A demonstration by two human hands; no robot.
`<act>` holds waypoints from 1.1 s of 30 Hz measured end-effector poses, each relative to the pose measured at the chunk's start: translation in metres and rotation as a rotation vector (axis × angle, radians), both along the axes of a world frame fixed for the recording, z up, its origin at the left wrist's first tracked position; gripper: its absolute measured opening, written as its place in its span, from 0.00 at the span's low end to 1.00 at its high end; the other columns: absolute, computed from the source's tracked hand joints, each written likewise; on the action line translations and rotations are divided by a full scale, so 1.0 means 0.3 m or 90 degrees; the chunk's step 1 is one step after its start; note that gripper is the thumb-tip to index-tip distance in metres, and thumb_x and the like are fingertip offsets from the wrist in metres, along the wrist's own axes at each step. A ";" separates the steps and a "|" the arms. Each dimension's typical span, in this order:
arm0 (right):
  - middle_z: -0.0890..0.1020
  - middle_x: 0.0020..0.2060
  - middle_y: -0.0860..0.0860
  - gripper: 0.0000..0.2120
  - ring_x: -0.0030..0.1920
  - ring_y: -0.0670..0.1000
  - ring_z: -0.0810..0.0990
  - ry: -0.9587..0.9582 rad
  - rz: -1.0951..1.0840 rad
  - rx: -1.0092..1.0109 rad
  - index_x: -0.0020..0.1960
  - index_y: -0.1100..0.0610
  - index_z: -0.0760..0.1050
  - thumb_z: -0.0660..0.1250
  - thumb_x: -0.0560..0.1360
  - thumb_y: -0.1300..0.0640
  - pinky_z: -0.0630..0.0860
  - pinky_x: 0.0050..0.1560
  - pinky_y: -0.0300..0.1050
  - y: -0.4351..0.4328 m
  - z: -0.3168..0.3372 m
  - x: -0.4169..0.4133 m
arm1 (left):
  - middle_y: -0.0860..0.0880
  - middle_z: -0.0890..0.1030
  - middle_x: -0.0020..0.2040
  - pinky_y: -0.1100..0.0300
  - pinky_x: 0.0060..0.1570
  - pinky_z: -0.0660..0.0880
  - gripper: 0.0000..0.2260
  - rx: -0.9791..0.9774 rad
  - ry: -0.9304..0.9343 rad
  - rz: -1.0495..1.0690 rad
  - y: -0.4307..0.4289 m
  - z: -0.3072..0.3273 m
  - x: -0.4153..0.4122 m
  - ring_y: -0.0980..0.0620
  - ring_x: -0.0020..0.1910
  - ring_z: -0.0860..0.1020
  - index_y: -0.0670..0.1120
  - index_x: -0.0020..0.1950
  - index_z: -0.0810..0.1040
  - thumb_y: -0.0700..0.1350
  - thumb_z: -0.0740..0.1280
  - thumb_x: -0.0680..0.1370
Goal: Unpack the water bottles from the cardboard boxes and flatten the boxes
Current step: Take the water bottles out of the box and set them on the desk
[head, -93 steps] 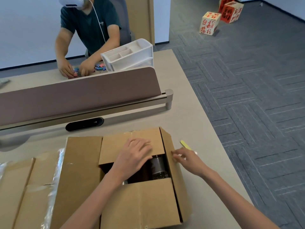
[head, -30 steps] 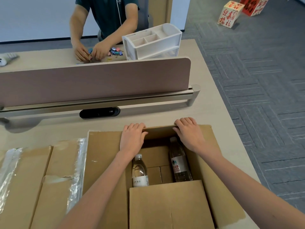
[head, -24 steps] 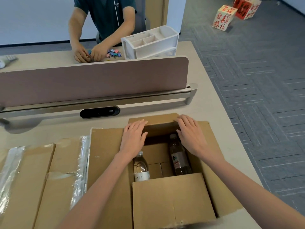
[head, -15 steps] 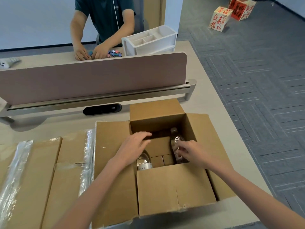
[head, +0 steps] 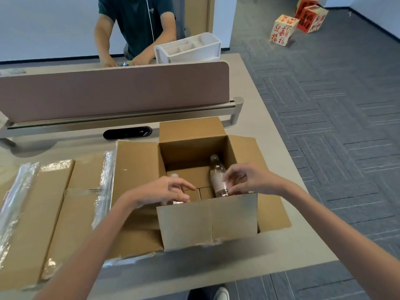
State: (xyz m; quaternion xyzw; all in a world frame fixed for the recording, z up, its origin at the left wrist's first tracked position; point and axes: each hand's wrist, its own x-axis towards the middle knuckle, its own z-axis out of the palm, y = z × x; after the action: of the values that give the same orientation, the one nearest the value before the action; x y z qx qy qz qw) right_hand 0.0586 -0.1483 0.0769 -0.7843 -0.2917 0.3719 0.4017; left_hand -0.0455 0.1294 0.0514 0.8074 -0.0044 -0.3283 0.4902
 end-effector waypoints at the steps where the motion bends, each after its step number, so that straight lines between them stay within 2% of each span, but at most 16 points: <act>1: 0.83 0.43 0.49 0.14 0.45 0.49 0.83 0.012 0.013 -0.004 0.56 0.63 0.78 0.74 0.72 0.65 0.79 0.45 0.37 -0.009 0.011 -0.012 | 0.51 0.79 0.60 0.61 0.52 0.77 0.17 0.000 0.032 -0.024 -0.003 0.011 -0.011 0.56 0.57 0.79 0.57 0.65 0.75 0.54 0.69 0.77; 3: 0.83 0.44 0.52 0.14 0.46 0.48 0.83 0.027 0.046 -0.023 0.57 0.63 0.77 0.73 0.72 0.66 0.78 0.47 0.37 -0.025 0.021 -0.035 | 0.50 0.79 0.61 0.62 0.53 0.78 0.15 -0.007 0.078 -0.039 -0.017 0.021 -0.033 0.56 0.59 0.79 0.54 0.65 0.75 0.47 0.69 0.79; 5: 0.83 0.46 0.55 0.15 0.49 0.50 0.83 0.035 0.069 -0.045 0.58 0.62 0.77 0.72 0.73 0.66 0.79 0.53 0.41 -0.039 0.024 -0.056 | 0.51 0.77 0.64 0.64 0.55 0.77 0.17 -0.001 0.086 -0.054 -0.032 0.016 -0.053 0.58 0.60 0.78 0.51 0.67 0.74 0.39 0.67 0.80; 8: 0.83 0.52 0.57 0.17 0.53 0.51 0.82 0.067 0.085 -0.056 0.61 0.62 0.76 0.73 0.73 0.66 0.78 0.56 0.40 -0.061 0.022 -0.083 | 0.49 0.74 0.66 0.64 0.56 0.76 0.19 0.020 0.094 -0.090 -0.054 -0.010 -0.100 0.58 0.61 0.75 0.45 0.70 0.72 0.36 0.66 0.79; 11: 0.81 0.56 0.53 0.22 0.56 0.49 0.79 0.061 0.137 -0.120 0.62 0.58 0.76 0.76 0.70 0.60 0.76 0.52 0.34 -0.074 0.003 -0.118 | 0.47 0.75 0.65 0.63 0.63 0.74 0.20 0.061 0.093 -0.097 -0.090 -0.057 -0.152 0.55 0.63 0.75 0.45 0.70 0.71 0.39 0.68 0.79; 15: 0.79 0.58 0.49 0.27 0.58 0.46 0.77 0.021 0.172 -0.200 0.63 0.55 0.75 0.79 0.67 0.52 0.72 0.51 0.30 -0.082 -0.061 -0.181 | 0.53 0.75 0.62 0.72 0.54 0.71 0.22 0.085 0.091 -0.092 -0.142 -0.095 -0.213 0.63 0.58 0.74 0.47 0.71 0.72 0.50 0.69 0.78; 17: 0.79 0.58 0.48 0.27 0.58 0.47 0.76 -0.030 0.183 -0.228 0.63 0.54 0.75 0.78 0.68 0.50 0.73 0.54 0.35 -0.082 -0.090 -0.213 | 0.55 0.75 0.62 0.70 0.57 0.70 0.22 0.110 0.076 -0.086 -0.157 -0.105 -0.239 0.63 0.59 0.74 0.49 0.71 0.72 0.53 0.69 0.78; 19: 0.79 0.58 0.48 0.26 0.57 0.48 0.76 -0.064 0.200 -0.255 0.63 0.53 0.74 0.77 0.69 0.48 0.74 0.58 0.41 -0.084 -0.110 -0.243 | 0.54 0.75 0.65 0.62 0.65 0.69 0.23 0.148 0.065 -0.084 -0.171 -0.119 -0.262 0.57 0.64 0.73 0.51 0.71 0.72 0.55 0.69 0.77; 21: 0.77 0.60 0.48 0.28 0.58 0.49 0.75 -0.087 0.244 -0.303 0.66 0.53 0.72 0.76 0.69 0.46 0.73 0.59 0.45 -0.083 -0.126 -0.269 | 0.52 0.75 0.67 0.58 0.67 0.69 0.24 0.194 0.050 -0.094 -0.190 -0.138 -0.284 0.54 0.66 0.72 0.51 0.72 0.71 0.57 0.68 0.77; 24: 0.76 0.61 0.50 0.28 0.58 0.52 0.75 -0.146 0.292 -0.392 0.66 0.54 0.71 0.71 0.72 0.41 0.72 0.52 0.46 -0.077 -0.153 -0.310 | 0.50 0.76 0.68 0.56 0.64 0.72 0.29 0.290 -0.019 -0.083 -0.220 -0.168 -0.310 0.53 0.64 0.75 0.53 0.74 0.68 0.61 0.68 0.76; 28: 0.79 0.53 0.55 0.22 0.54 0.56 0.78 -0.257 0.313 -0.420 0.59 0.57 0.72 0.62 0.78 0.39 0.69 0.44 0.47 -0.061 -0.198 -0.359 | 0.52 0.81 0.61 0.56 0.59 0.75 0.24 0.372 -0.148 -0.101 -0.242 -0.186 -0.332 0.55 0.57 0.78 0.58 0.72 0.70 0.63 0.63 0.78; 31: 0.80 0.51 0.56 0.24 0.53 0.57 0.78 -0.292 0.292 -0.413 0.56 0.56 0.73 0.54 0.80 0.36 0.69 0.44 0.49 -0.055 -0.210 -0.365 | 0.54 0.82 0.53 0.57 0.52 0.76 0.19 0.442 -0.256 -0.139 -0.259 -0.198 -0.348 0.55 0.50 0.79 0.55 0.66 0.74 0.62 0.57 0.81; 33: 0.80 0.51 0.57 0.25 0.52 0.58 0.79 -0.328 0.305 -0.416 0.55 0.56 0.74 0.52 0.80 0.36 0.68 0.44 0.48 -0.051 -0.210 -0.367 | 0.53 0.81 0.49 0.60 0.42 0.74 0.17 0.496 -0.370 -0.157 -0.274 -0.223 -0.365 0.54 0.47 0.79 0.51 0.58 0.76 0.60 0.54 0.82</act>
State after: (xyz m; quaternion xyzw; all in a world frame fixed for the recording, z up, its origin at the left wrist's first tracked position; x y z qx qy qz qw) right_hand -0.0516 -0.1637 0.0140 -0.8470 -0.4220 0.3196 -0.0484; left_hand -0.1550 0.0472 -0.0155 0.9821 -0.1129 -0.1224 0.0884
